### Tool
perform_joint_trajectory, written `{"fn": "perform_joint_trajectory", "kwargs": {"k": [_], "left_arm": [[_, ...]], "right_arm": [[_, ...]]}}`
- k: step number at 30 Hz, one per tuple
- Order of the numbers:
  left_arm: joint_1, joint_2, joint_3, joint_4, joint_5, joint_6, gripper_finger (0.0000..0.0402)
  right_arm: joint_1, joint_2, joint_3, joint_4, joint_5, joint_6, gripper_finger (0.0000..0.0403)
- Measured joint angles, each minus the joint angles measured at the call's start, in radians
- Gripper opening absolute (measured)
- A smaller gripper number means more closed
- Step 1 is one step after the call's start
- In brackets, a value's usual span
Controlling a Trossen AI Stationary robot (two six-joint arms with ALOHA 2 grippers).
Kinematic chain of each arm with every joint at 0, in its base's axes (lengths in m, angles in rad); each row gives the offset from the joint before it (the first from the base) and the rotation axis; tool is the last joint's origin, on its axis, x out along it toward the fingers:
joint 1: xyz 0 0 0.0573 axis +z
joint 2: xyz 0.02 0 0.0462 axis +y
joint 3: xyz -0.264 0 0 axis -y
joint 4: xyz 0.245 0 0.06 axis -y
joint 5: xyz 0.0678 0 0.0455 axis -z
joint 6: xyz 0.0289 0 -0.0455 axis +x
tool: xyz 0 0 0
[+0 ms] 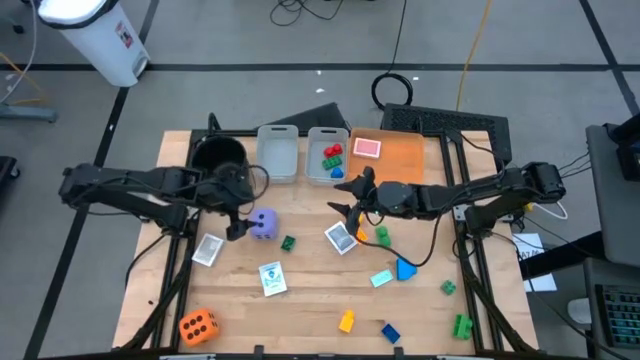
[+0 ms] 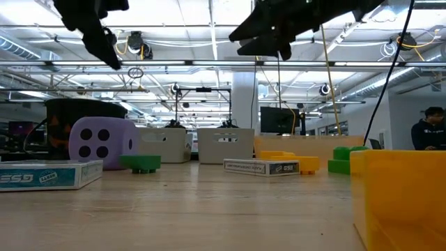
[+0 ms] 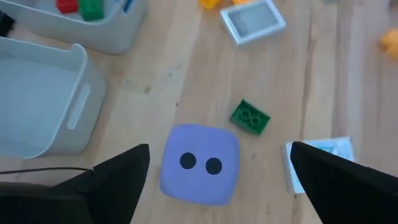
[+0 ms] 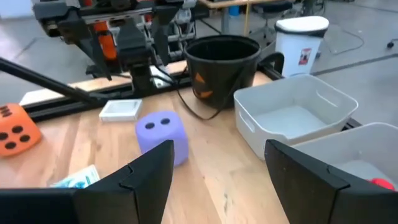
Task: Pick & Place Toys
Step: Put the purple dice into the left gray bin
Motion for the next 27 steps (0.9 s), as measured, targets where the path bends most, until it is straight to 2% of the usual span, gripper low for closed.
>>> {"fn": "perform_joint_trajectory", "kwargs": {"k": [8,15,27], "left_arm": [[0.004,0.137,0.000,0.000,0.045,0.130,0.0399],[0.008,0.238,0.000,-0.001,0.053,0.184,0.0397],[0.089,0.286,0.000,0.003,0.055,0.191,0.0397]], "right_arm": [[0.001,0.000,0.000,-0.052,-0.001,0.000,0.0242],[0.001,0.000,0.000,-0.092,-0.001,0.049,0.0242],[0.001,0.000,0.000,-0.133,-0.002,0.083,0.0242]]}}
